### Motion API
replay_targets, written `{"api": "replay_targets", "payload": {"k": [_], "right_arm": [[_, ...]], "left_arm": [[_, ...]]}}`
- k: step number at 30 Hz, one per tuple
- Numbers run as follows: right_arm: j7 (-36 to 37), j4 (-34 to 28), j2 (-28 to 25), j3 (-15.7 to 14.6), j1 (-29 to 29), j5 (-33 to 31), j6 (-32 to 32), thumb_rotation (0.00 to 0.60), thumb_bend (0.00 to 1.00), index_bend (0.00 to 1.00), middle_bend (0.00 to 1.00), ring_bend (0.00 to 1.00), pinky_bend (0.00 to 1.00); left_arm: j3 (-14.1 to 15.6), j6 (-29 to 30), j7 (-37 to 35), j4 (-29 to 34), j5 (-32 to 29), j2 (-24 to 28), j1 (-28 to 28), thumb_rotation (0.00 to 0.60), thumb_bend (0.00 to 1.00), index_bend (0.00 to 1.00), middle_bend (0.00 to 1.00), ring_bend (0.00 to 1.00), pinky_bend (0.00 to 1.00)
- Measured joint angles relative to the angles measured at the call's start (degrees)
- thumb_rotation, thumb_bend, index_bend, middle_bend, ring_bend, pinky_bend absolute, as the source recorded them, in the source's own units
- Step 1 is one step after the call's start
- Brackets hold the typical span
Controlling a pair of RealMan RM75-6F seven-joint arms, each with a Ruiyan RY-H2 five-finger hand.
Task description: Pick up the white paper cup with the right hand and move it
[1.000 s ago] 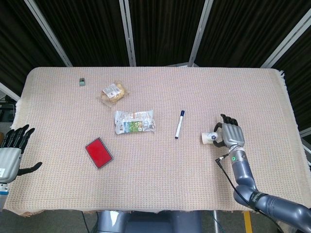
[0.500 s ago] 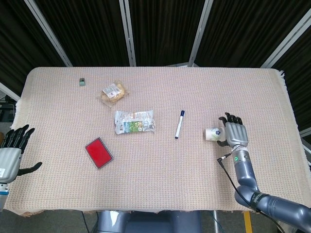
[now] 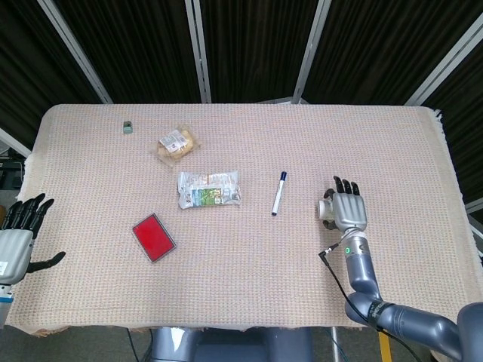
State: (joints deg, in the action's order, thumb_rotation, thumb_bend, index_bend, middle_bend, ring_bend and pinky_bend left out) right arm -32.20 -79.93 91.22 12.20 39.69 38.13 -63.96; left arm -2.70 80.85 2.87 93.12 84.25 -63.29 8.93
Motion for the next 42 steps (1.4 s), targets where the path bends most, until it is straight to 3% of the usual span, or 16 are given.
{"api": "replay_targets", "payload": {"k": [11,22,28,34,42], "right_arm": [[-2.0,4.0,2.5,0.3,0.1,-0.1,-0.6,0.600,0.18,0.45,0.03,0.00,0.00],[1.7,2.7,2.6,2.1,-0.7,5.2,-3.6,0.600,0.17,0.46,0.03,0.00,0.00],[11.4,0.1,2.5,7.0,-1.9,6.7,-5.3,0.600,0.15,0.46,0.03,0.00,0.00],[24.1,-4.1,1.9,15.6,-3.9,-0.1,-2.2,0.600,0.13,0.46,0.01,0.00,0.00],[30.8,-2.5,3.1,17.4,-5.6,-3.8,2.3,0.600,0.11,0.44,0.01,0.00,0.00]], "left_arm": [[0.1,-0.1,-0.2,-0.1,0.1,0.1,0.0,0.600,0.10,0.00,0.00,0.00,0.00],[0.1,0.0,-0.1,-0.1,0.1,0.0,0.0,0.600,0.10,0.00,0.00,0.00,0.00],[0.1,0.0,0.1,-0.1,0.1,0.0,0.0,0.600,0.10,0.00,0.00,0.00,0.00],[0.0,0.1,0.2,0.0,0.0,0.0,0.0,0.600,0.10,0.00,0.00,0.00,0.00],[0.0,0.1,0.5,0.0,-0.1,-0.1,0.0,0.600,0.10,0.00,0.00,0.00,0.00]]}}
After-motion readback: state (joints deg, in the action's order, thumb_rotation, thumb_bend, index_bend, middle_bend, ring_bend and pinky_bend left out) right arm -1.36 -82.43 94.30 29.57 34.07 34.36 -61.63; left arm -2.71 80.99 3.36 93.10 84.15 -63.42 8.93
